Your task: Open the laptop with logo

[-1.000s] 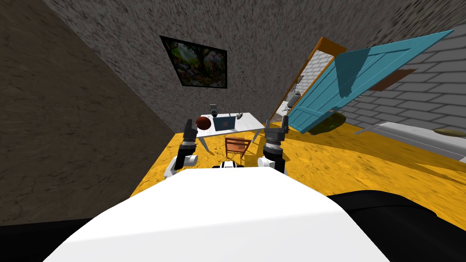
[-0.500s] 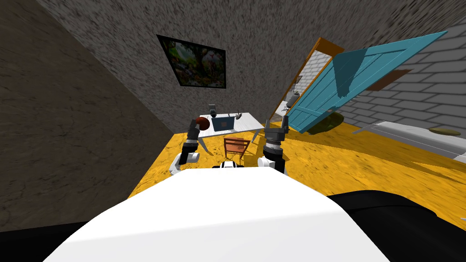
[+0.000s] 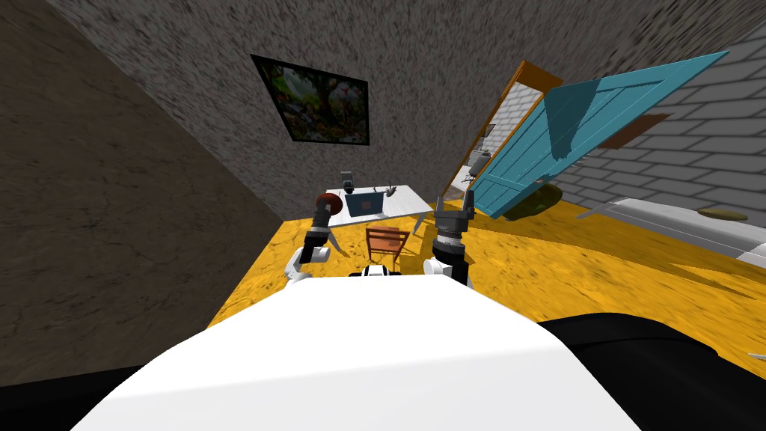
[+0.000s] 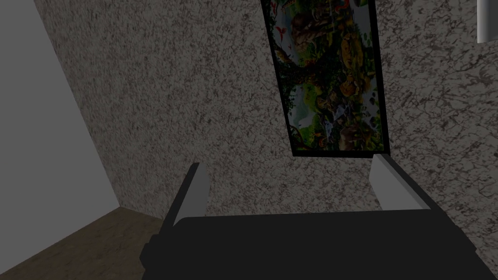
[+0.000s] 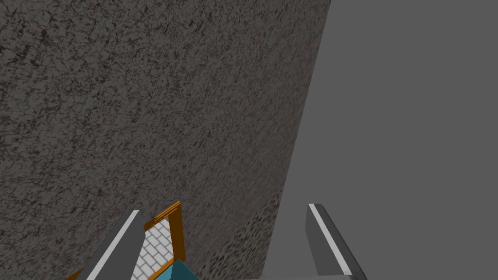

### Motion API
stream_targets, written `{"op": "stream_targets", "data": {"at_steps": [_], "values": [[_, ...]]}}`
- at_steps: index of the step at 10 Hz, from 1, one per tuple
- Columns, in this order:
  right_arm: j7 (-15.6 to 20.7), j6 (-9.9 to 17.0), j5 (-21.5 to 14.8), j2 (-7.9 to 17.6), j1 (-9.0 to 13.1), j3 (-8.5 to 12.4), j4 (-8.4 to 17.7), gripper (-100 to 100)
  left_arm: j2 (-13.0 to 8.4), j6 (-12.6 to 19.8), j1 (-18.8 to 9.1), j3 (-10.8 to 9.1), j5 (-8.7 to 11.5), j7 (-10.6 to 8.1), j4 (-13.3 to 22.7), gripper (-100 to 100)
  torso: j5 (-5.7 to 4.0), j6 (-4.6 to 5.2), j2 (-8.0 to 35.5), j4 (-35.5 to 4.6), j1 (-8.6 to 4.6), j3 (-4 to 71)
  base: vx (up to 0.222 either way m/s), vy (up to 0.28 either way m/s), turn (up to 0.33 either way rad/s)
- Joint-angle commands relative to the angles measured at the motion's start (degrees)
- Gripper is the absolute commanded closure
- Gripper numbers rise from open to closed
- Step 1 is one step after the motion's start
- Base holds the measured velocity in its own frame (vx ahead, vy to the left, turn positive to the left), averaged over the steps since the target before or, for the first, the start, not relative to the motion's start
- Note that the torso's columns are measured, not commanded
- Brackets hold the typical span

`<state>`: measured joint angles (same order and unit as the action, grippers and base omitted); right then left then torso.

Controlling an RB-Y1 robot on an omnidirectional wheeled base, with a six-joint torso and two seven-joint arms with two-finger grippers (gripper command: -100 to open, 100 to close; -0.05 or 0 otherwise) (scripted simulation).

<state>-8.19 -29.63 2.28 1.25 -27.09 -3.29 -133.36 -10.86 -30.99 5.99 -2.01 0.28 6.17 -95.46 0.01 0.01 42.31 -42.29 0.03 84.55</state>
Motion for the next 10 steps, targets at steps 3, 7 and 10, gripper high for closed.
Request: {"op": "stream_targets", "data": {"at_steps": [3, 7, 10], "values": [[0.0, 0.0, 0.0, 0.0, 0.0, 0.0, 0.0, 0, -0.59, 0.33, -4.81, -0.7, -0.15, 0.79, 6.52, -100, -0.01, -0.01, -0.03, 0.01, -0.04, 0.02, 0.015, -0.02, -0.018], [0.0, 0.0, 0.0, 0.0, 0.0, 0.0, 0.0, 0, -1.04, 0.83, -8.69, -1.19, -0.33, 1.46, 12.7, -100, 0.0, -0.01, -0.02, 0.01, 0.0, 0.01, 0.013, -0.016, -0.015], [0.0, 0.0, 0.0, 0.0, 0.0, 0.0, 0.0, 0, -1.33, 1.11, -10.66, -1.43, -0.42, 1.8, 16.97, -100, -0.01, 0.0, -0.02, 0.01, -0.05, 0.02, 0.011, -0.016, -0.014]]}}
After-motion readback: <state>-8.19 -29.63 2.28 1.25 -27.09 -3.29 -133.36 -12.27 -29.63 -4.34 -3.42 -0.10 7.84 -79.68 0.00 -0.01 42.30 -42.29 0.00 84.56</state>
